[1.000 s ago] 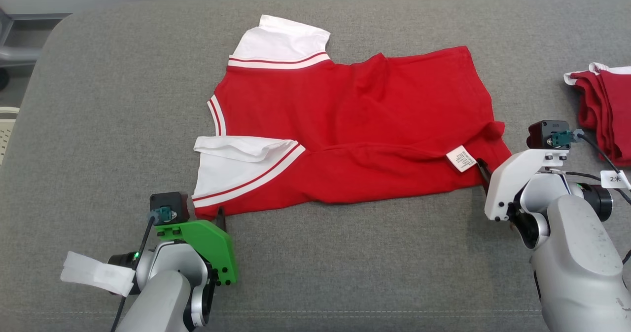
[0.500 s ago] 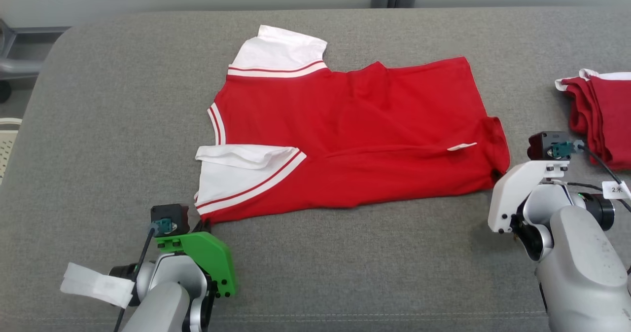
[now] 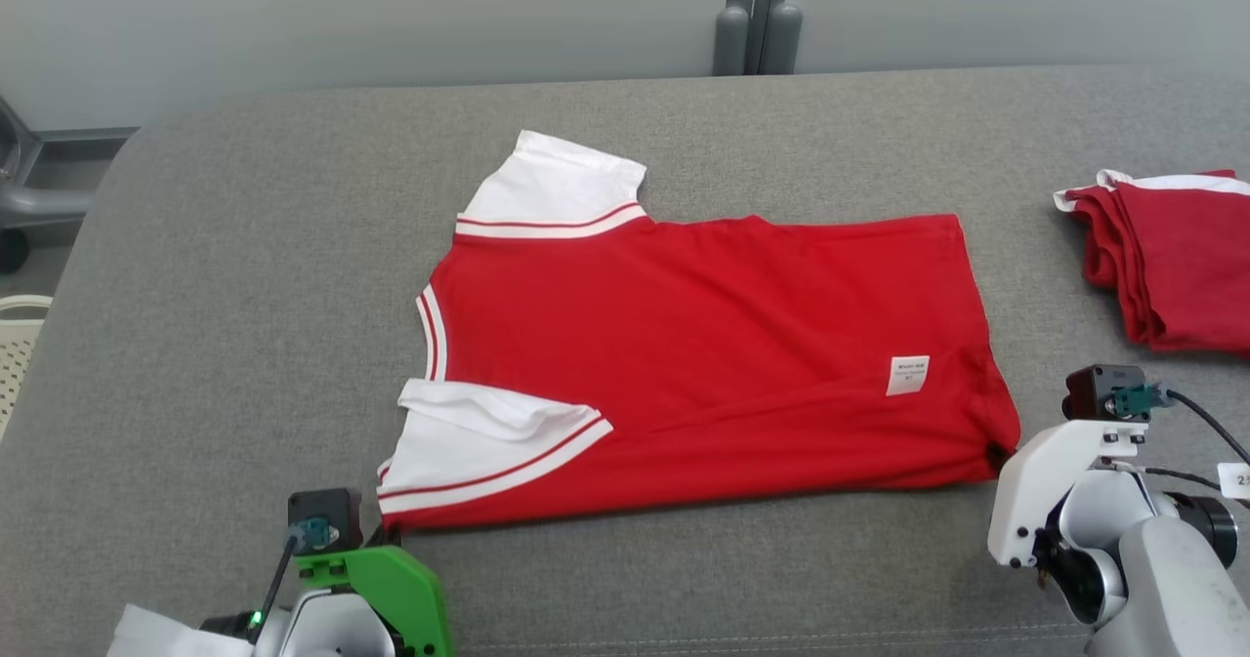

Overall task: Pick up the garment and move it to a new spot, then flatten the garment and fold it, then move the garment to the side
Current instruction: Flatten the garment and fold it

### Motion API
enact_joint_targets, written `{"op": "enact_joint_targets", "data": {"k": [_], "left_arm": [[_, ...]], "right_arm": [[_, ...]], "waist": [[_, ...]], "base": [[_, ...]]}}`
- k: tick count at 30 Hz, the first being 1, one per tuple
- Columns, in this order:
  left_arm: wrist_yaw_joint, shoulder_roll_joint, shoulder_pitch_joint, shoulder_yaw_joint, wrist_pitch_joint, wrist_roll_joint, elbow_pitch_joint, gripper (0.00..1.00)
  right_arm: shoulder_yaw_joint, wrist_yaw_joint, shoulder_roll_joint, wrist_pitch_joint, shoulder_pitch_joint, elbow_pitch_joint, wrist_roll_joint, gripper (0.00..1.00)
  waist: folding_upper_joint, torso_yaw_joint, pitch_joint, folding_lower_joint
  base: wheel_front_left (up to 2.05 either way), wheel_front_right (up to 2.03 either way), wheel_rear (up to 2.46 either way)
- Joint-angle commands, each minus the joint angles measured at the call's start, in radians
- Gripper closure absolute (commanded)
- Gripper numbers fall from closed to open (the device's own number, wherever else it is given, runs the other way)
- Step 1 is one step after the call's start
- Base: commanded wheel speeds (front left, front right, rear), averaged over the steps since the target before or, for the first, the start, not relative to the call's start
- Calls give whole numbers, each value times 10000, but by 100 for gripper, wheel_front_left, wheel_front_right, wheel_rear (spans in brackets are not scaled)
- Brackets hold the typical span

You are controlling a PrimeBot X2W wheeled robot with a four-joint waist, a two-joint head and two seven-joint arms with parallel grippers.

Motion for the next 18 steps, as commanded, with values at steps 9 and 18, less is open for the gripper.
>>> {"op": "enact_joint_targets", "data": {"k": [9,18], "left_arm": [[667,272,1369,-84,329,-48,-938,100],[726,472,1808,-320,455,57,-1319,0]], "right_arm": [[-713,-21,304,353,1331,-995,-101,100],[-923,-19,546,779,2082,-1446,-252,0]], "waist": [[0,-92,-657,0],[0,-27,-778,0]], "base": [[0,0,0],[0,0,0]]}}
